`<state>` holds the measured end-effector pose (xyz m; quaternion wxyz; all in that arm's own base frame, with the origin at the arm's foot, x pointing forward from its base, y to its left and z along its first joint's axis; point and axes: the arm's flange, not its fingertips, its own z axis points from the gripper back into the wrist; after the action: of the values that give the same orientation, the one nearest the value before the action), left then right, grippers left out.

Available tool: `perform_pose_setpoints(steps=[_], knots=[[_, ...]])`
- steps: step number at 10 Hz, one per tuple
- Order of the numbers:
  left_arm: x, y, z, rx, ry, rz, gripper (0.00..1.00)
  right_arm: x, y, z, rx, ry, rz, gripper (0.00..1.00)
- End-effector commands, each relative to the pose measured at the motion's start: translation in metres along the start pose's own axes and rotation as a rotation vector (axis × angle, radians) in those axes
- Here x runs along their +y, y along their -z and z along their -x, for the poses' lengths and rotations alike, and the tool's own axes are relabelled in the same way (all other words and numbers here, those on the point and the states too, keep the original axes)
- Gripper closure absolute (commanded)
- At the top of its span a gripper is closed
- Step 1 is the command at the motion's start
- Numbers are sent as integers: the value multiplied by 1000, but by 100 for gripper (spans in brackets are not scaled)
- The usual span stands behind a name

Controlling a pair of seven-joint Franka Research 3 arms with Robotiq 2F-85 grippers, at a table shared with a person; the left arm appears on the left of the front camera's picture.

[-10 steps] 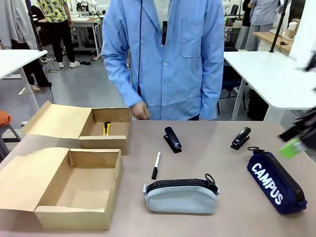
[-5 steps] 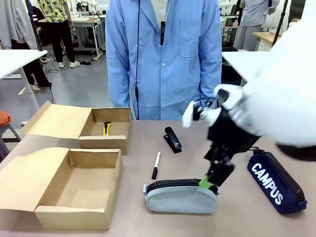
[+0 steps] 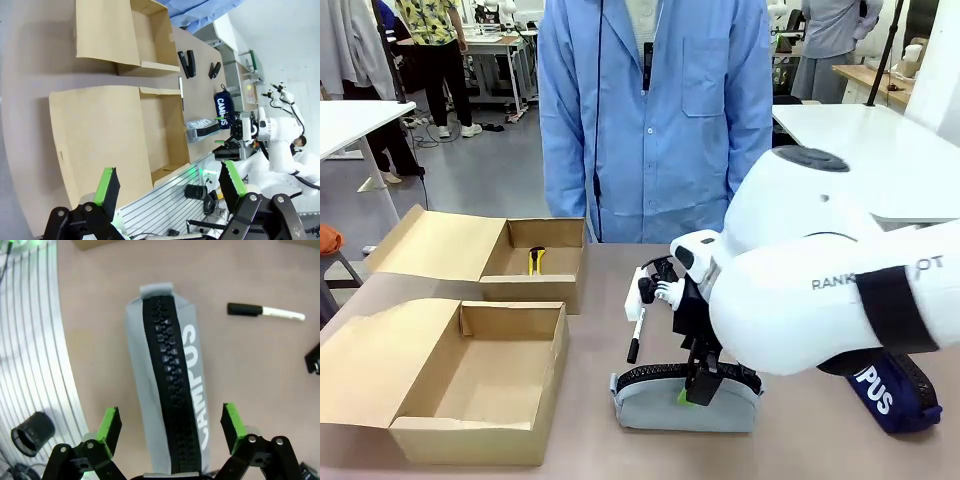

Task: Place items inside the box.
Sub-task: Pick up a Pencil pouch or Stapler and place it inside the Mailer Box closest to the robot.

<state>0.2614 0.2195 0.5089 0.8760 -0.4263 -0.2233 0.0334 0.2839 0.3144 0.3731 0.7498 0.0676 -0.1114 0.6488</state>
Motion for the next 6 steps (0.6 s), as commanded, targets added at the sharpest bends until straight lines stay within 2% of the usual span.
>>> perform_pose_setpoints(steps=[1, 3, 6], knots=[[-1, 0, 0, -9, 18, 20, 0, -3, 17, -3, 14, -35, 2, 0], [-1, 0, 0, -9, 18, 20, 0, 0, 33, -2, 53, -31, -28, 0], [-1, 0, 0, -9, 18, 20, 0, 3, 35, -1, 56, -46, -38, 0]])
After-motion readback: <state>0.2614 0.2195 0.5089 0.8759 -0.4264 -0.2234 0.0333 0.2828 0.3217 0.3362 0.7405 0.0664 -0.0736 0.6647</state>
